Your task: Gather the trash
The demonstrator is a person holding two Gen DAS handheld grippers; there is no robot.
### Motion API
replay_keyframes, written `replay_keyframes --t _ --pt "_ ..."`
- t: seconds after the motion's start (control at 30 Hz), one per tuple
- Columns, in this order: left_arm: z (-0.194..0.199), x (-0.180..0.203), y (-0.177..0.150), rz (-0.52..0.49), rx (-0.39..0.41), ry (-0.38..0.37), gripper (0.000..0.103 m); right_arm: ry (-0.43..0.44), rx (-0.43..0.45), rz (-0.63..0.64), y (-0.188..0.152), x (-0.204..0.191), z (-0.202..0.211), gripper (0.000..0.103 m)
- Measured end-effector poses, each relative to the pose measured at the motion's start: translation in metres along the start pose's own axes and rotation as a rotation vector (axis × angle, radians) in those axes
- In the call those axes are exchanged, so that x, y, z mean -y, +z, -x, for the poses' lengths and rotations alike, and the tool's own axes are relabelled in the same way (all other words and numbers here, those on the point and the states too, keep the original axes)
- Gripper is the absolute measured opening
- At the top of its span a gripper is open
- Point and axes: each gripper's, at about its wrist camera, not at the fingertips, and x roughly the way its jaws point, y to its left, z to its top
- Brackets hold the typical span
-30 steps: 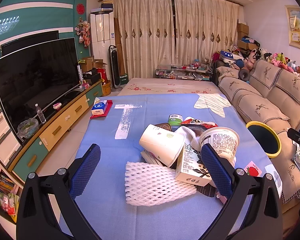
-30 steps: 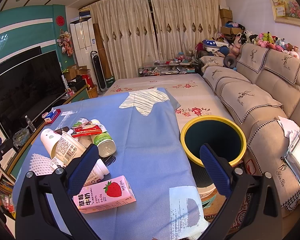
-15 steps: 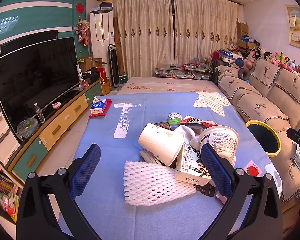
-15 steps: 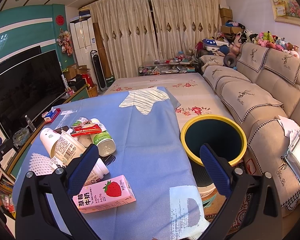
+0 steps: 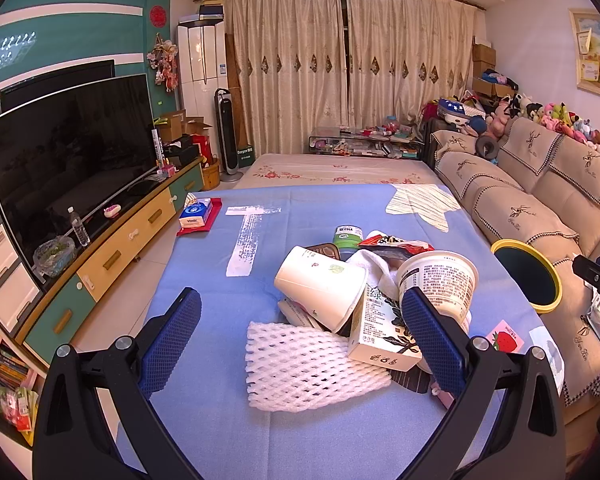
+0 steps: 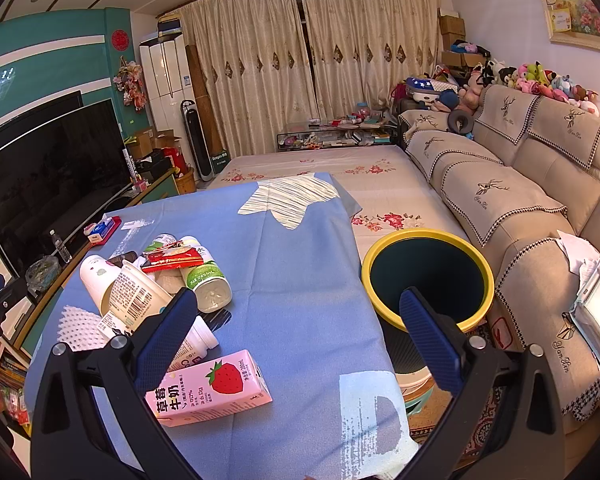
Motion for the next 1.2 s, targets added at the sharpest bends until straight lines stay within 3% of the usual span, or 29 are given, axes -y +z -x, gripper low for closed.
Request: replay_keyframes --t 0.43,0.6,0.93,1.2 --pt "-0.004 0.002 -0.003 -0.001 -0.008 -0.001 0.099 0.003 -0.019 -0.002 -0.007 0.001 -0.007 0.096" --pt "-0.003 -0.003 -0.001 0.003 -0.007 0.011 0.099 0.044 -0.044 0.009 -0.003 -0.006 -0.016 0.096" --pt "-0.011 -0.022 -0.002 0.034 -0.026 0.042 0.099 0.223 -0.148 0.096 -0.002 -0.063 -0.053 0.096" --pt "-0.024 -0.032 -0.006 0.047 -0.054 0.043 0.099 0.309 -0.157 0.316 0.005 -0.119 -0.066 0.096"
